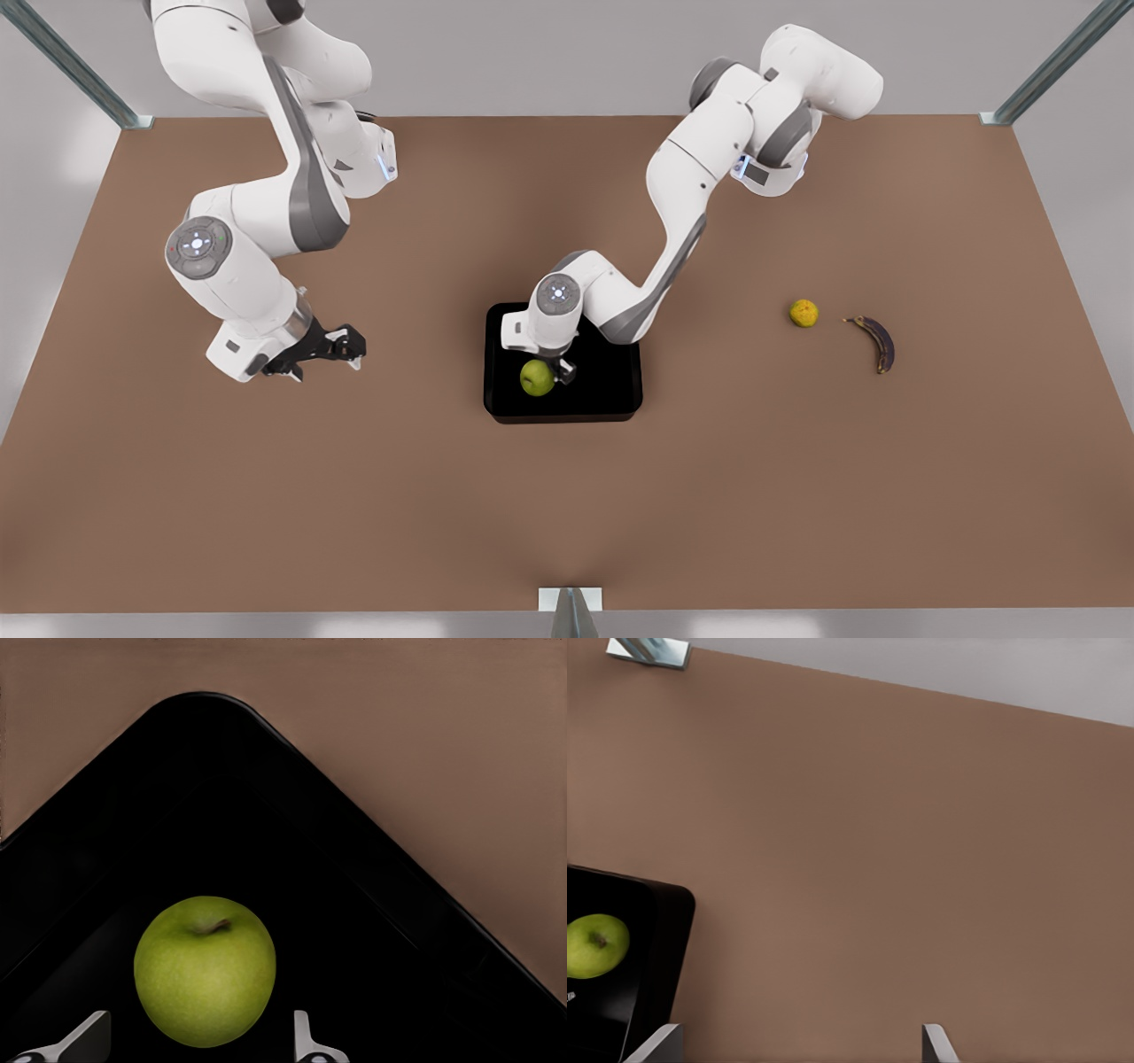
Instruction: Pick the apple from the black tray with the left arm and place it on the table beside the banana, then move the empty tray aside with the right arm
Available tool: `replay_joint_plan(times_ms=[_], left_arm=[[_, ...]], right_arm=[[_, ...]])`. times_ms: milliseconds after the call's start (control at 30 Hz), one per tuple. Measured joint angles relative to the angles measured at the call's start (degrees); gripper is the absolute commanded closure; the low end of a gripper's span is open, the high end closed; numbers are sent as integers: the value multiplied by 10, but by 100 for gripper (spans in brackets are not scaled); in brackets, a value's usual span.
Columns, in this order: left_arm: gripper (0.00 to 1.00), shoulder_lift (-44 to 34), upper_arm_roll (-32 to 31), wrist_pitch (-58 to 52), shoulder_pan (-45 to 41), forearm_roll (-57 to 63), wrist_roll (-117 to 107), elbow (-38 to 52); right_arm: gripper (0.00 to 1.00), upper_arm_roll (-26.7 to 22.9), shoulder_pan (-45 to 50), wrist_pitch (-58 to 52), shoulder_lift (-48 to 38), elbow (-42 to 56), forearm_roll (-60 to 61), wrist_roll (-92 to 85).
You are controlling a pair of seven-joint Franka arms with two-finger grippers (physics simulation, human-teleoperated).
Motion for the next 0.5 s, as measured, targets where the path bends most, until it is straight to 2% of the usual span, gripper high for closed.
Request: replay_joint_plan(times_ms=[333,500], left_arm=[[0,36,10,22,-1,3,-17,38],[0,41,8,30,-1,2,-23,38]], right_arm=[[0,-1,11,-3,-4,35,-13,1],[0,-36,24,-73,-20,48,-19,6]])
